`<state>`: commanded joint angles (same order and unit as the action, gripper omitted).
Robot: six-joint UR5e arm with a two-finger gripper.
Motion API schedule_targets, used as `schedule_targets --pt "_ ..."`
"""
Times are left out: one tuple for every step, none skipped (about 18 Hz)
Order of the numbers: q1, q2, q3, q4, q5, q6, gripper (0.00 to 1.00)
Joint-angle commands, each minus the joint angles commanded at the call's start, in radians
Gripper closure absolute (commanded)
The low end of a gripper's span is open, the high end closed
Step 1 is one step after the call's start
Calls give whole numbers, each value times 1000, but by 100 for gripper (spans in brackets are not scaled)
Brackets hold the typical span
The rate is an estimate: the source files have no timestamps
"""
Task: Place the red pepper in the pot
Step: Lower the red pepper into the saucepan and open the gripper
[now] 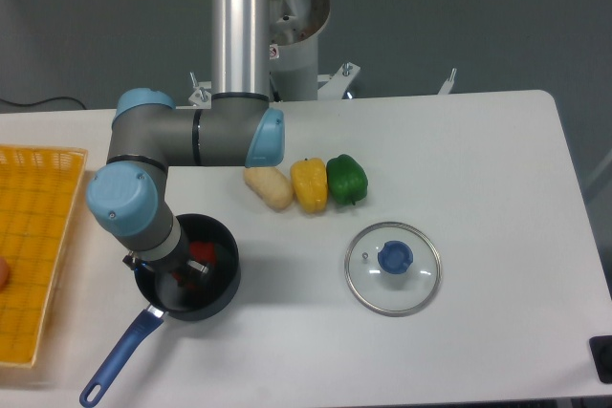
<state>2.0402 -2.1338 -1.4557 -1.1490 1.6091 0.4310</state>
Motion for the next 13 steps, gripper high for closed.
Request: schedule_targets --pt "0 -2 -2 0 0 0 62" --pt "0 -2 -3 0 0 2 62" --pt "0 -3 -3 0 0 2 62" --pt "0 -3 -3 0 0 2 62" --pt "0 -5 -3 0 0 2 62" --pt "0 -6 -3 0 2 2 62" --pt "-2 -6 -3 0 2 2 61" --pt "-6 -6 -3 2 2 2 61" --pt "-8 -6 -3 2 2 2 61" --pt "-8 -8 -3 2 2 2 59" --pt "-8 -12 -3 2 2 2 58" --pt "-8 -12 -3 3 3 2 58" --pt "-8 -12 -5 3 6 2 58"
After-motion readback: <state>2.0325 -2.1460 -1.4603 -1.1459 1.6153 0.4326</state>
